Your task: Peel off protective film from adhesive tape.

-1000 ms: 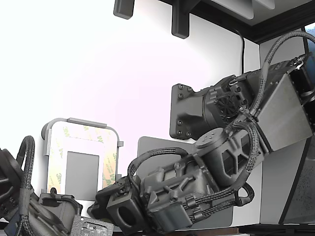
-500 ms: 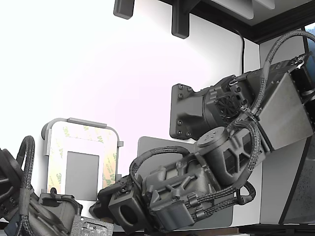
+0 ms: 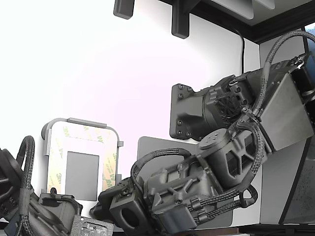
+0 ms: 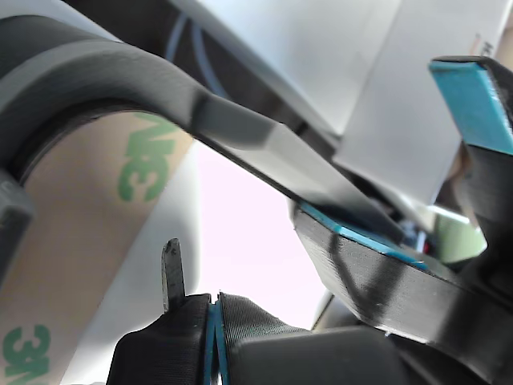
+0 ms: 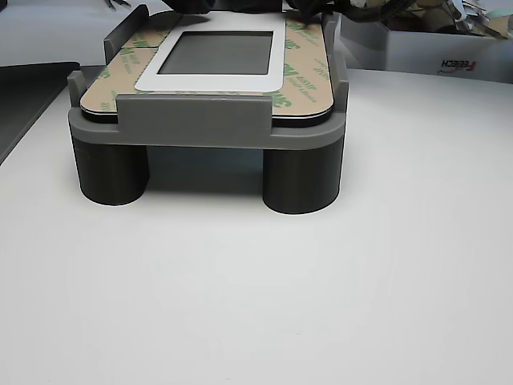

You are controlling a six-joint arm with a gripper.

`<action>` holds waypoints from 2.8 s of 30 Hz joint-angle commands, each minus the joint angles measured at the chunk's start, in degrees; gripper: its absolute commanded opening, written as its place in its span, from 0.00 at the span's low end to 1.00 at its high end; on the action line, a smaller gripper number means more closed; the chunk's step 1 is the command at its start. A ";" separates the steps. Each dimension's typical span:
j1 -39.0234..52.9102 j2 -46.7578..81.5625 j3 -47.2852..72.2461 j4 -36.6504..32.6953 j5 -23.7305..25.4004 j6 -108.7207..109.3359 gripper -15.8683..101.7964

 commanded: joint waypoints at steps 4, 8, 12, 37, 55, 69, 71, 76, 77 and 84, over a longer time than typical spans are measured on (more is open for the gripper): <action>-1.41 0.79 -0.88 -1.32 -0.44 -1.05 0.04; -1.41 0.97 -0.18 -1.85 -0.44 -1.32 0.04; -1.49 0.79 -0.18 -1.93 -0.44 -1.41 0.04; -0.44 1.49 -0.70 -0.35 -0.18 -0.18 0.04; -1.49 0.26 -1.05 -1.49 -0.79 -2.55 0.04; -1.05 1.67 0.35 -1.41 -0.70 -1.41 0.04; -0.88 1.76 0.18 -1.05 -0.62 -1.05 0.04; -0.70 1.85 0.18 -0.97 -0.62 -0.79 0.04; -0.70 1.85 0.09 -0.88 -0.62 -0.79 0.04; -0.79 0.70 -1.58 -0.35 -0.44 -1.85 0.04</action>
